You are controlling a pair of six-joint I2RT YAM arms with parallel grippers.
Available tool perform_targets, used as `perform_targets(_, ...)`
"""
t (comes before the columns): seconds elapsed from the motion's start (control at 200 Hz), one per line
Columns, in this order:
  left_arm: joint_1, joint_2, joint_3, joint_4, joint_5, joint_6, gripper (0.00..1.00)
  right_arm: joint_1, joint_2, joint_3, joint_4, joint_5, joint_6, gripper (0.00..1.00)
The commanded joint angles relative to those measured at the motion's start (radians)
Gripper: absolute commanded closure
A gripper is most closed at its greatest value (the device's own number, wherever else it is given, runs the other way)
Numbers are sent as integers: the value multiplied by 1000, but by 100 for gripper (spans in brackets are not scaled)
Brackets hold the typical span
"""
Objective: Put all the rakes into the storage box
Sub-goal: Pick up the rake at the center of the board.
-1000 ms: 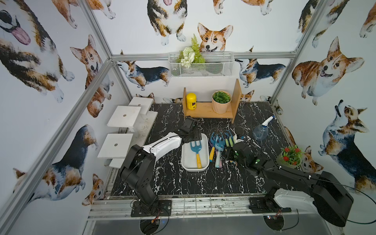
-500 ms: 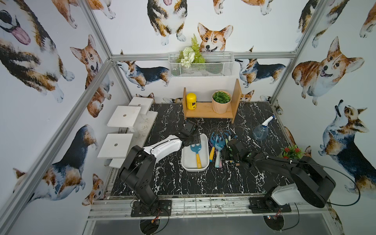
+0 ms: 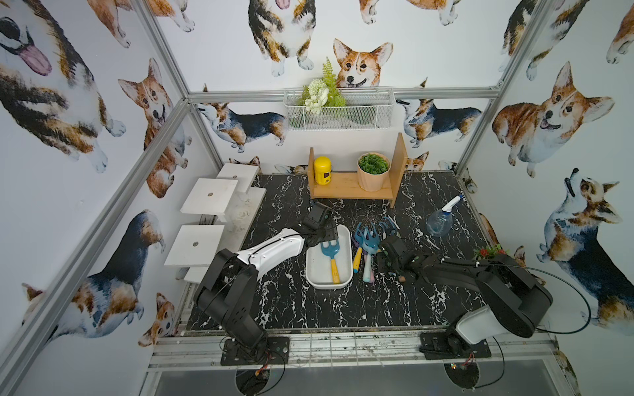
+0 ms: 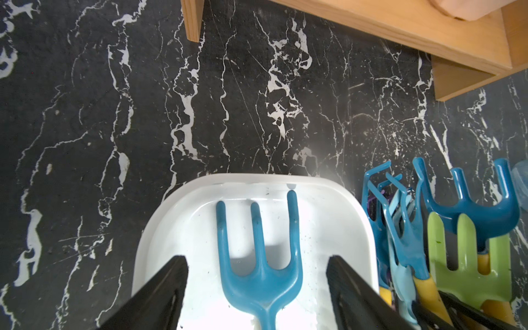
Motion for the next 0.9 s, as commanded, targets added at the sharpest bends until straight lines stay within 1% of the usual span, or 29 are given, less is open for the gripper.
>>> perform_targets(0.0,0,-8,17,43,26,34,15,0,-24,-50,-44,-55,77,73)
perform_targets(0.125,1,3,44,53,70,61,13,0,-64,-47,-30,-69,78,94)
perform_targets(0.16,0,1,44,67,87,66,13,1,-80,-43,-27,-75,74,97)
perform_targets(0.22,0,-7,37,102,122,76,13,0,-115,-37,-21,-86,71,100)
perform_targets(0.295,1,-18,25,152,176,90,12,0,-163,-29,-11,-106,73,100)
perform_targets(0.32,1,-22,20,171,202,96,9,1,-182,-29,-5,-113,73,100)
perform_targets(0.38,1,-32,12,213,260,112,6,1,-222,-33,18,-138,83,100)
perform_targets(0.491,-4,-53,-14,306,366,127,5,1,-276,-51,81,-217,91,100)
perform_targets(0.606,-20,-64,-35,410,471,128,5,0,-283,-50,127,-304,89,100)
perform_targets(0.731,-54,-31,-9,420,513,153,6,2,-278,-32,160,-347,86,100)
perform_targets(0.821,-79,3,14,393,509,165,8,3,-269,-10,172,-351,94,100)
perform_targets(0.896,-82,20,15,388,500,162,10,5,-265,12,185,-353,100,100)
